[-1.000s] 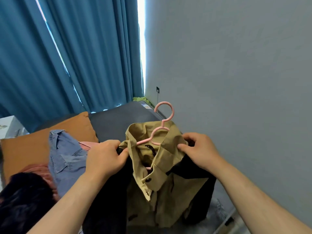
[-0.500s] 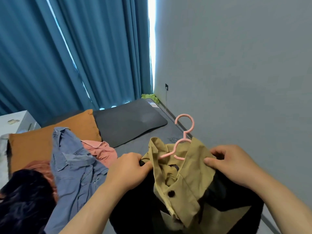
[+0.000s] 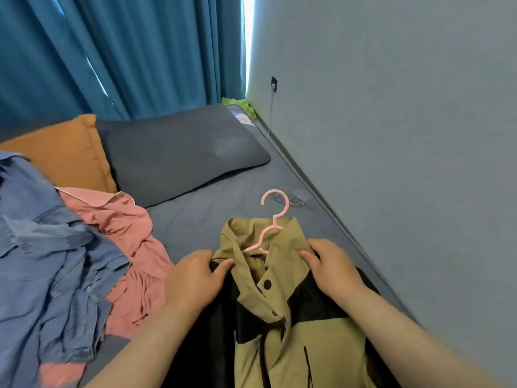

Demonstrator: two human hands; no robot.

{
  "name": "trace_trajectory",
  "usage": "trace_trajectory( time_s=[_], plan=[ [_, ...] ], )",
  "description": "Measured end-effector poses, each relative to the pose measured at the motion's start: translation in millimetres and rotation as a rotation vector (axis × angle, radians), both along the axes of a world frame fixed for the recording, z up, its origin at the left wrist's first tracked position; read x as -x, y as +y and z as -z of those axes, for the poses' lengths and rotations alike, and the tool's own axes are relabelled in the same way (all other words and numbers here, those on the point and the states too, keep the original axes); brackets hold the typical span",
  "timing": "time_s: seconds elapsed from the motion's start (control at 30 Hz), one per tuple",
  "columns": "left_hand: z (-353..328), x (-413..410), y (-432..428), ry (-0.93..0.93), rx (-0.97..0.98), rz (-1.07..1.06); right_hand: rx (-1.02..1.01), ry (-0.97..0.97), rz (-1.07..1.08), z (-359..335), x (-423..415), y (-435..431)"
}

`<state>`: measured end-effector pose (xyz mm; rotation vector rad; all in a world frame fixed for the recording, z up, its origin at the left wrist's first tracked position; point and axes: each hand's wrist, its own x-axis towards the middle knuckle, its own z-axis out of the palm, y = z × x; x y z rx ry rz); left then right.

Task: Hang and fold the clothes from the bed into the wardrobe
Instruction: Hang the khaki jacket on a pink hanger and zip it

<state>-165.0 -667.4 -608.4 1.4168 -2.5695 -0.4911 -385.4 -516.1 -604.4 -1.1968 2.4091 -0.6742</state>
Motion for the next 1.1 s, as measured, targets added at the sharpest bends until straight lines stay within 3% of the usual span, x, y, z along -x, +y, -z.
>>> trace_trajectory(
  time_s=[0.2,0.4,0.8,1.1],
  plan=[
    [151.8,64.6,-53.9,-0.102,0.038,-0.078,0.048,-0.037,0.002,172.9,65.4,-55.2],
    [248.7,111.7,-108.8,-0.267,0.043,-0.030,-0.017,0.224,-0.050,283.5,101.3,-103.7],
    [330.5,242.1,-294.3,-0.225,0.221,0.031,-0.003,0.425,-0.008,339.4,224.9,-283.0],
    [340.0,268.2,-333.0,-0.234,0.205,-0.012,-0.104,0.411,-0.025,344.3,257.8,-329.7]
  ],
)
